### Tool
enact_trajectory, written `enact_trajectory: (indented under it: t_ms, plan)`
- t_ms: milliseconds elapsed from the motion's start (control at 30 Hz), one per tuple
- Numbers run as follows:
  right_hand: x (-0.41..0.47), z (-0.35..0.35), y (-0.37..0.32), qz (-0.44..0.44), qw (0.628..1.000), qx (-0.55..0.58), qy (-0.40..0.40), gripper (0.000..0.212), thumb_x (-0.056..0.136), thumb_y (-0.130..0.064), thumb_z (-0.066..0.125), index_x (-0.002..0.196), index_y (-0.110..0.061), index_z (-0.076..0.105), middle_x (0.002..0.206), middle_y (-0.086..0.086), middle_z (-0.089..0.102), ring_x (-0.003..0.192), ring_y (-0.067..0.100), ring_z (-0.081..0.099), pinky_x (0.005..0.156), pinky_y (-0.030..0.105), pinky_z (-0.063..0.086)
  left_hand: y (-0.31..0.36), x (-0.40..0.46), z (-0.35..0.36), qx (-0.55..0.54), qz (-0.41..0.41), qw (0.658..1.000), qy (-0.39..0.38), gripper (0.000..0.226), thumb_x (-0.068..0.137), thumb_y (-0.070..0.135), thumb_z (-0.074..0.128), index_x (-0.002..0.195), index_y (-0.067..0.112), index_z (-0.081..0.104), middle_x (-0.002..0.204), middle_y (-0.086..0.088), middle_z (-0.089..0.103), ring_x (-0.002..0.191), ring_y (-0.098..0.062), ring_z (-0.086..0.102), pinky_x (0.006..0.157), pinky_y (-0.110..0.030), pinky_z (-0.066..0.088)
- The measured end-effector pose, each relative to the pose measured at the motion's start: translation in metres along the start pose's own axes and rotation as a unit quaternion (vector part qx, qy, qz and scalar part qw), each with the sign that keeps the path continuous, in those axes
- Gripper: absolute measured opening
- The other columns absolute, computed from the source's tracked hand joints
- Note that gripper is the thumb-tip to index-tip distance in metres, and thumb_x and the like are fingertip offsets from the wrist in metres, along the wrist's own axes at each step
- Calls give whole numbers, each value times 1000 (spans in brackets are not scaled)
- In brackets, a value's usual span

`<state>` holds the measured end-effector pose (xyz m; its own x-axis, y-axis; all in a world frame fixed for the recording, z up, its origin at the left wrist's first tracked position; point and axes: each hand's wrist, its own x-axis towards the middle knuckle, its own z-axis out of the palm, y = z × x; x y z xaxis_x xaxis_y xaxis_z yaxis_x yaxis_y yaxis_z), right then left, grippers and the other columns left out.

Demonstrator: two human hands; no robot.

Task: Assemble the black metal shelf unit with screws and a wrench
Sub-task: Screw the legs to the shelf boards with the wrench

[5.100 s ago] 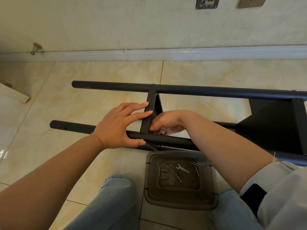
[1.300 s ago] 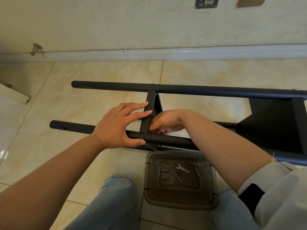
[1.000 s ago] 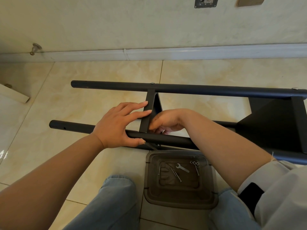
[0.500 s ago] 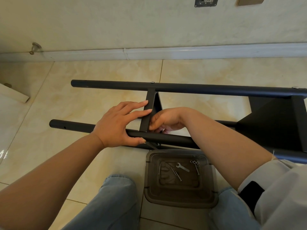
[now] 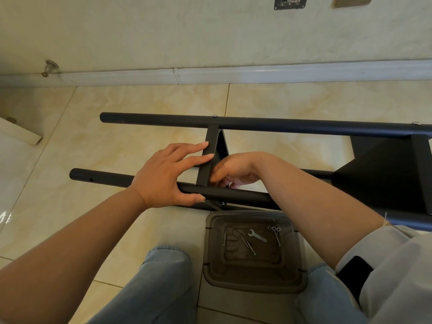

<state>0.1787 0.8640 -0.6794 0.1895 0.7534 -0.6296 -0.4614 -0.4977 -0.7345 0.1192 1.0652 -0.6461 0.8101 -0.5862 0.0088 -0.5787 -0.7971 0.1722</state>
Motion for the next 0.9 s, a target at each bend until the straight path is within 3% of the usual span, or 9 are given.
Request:
enact_trajectory:
  t_ms: [167, 333, 500, 700, 900]
  plan:
    - [-2, 0, -1, -4, 1000, 6, -3, 16, 97, -8, 44, 101, -14, 58, 97, 4, 64, 92, 16, 62, 80, 28, 50, 0, 0, 0, -3, -2, 1000, -2, 80, 71, 72, 48, 140, 36, 31, 149, 5, 34, 126, -22, 38, 94, -43, 43]
    - [2, 2, 0, 14, 1000, -14, 11, 24, 97, -12, 44, 118, -6, 54, 102, 8, 63, 97, 20, 61, 87, 34, 49, 0, 0, 1, 2, 2, 1000, 0, 80, 71, 72, 48, 140, 35, 31, 149, 5, 34, 126, -21, 36, 94, -41, 41]
    - [-2, 1, -1, -1, 1000, 8, -9, 17, 97, -8, 43, 102, -13, 58, 96, 4, 65, 92, 15, 62, 80, 27, 50, -1, 0, 0, 1, -1, 1000, -3, 80, 71, 72, 48, 140, 35, 31, 150, 5, 34, 126, -22, 37, 95, -42, 42]
    - [1, 0, 0, 11, 1000, -18, -4, 23, 97, -13, 44, 117, -9, 55, 103, 7, 63, 97, 19, 60, 88, 33, 48, -1, 0, 1, 4, 1, 1000, -1, 80, 71, 72, 49, 141, 35, 31, 149, 6, 34, 126, -21, 36, 94, -41, 41]
    - [-1, 1, -1, 0, 1000, 5, -5, 17, 97, -8, 43, 103, -14, 57, 98, 5, 64, 93, 16, 61, 84, 29, 49, -2, 0, 2, 2, 1, 1000, -1, 80, 72, 72, 49, 140, 34, 32, 150, 6, 33, 126, -22, 38, 94, -42, 41]
